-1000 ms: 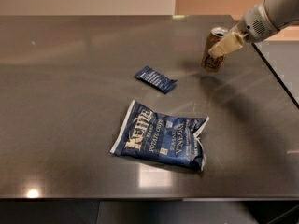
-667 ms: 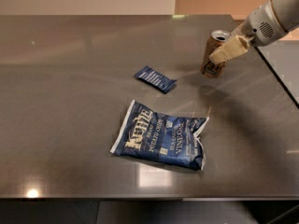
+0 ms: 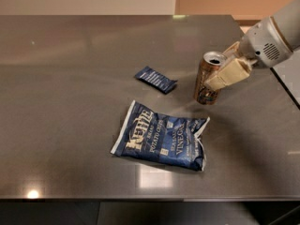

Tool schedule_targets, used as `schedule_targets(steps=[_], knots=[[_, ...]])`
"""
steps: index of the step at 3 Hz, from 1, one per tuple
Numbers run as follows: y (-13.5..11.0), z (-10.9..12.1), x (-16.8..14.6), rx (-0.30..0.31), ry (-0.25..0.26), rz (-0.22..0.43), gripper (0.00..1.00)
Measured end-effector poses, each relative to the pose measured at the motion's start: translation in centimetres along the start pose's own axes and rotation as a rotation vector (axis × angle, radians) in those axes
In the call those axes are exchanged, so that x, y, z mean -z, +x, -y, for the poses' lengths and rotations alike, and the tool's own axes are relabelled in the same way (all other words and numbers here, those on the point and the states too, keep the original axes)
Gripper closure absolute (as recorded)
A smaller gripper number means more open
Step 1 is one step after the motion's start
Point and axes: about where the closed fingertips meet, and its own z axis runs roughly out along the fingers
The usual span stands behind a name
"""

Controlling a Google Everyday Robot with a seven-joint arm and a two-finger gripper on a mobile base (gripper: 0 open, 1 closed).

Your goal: Move orange can near blue chip bag

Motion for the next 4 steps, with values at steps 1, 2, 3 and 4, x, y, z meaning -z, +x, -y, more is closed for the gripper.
schedule_targets(steps=[1,2,3,4], knots=[[0.3,-2.0,-1.1,0.021,-0.033,-0.009,1.00],[0.6,-2.5,-2.3,0.031,-0.049,-0.016,1.00],[0.9,-2.3,-3.1,0.031,-0.050,-0.016,0.82],[1.2,-2.2,-3.6,0.028,-0.047,-0.018,0.60]])
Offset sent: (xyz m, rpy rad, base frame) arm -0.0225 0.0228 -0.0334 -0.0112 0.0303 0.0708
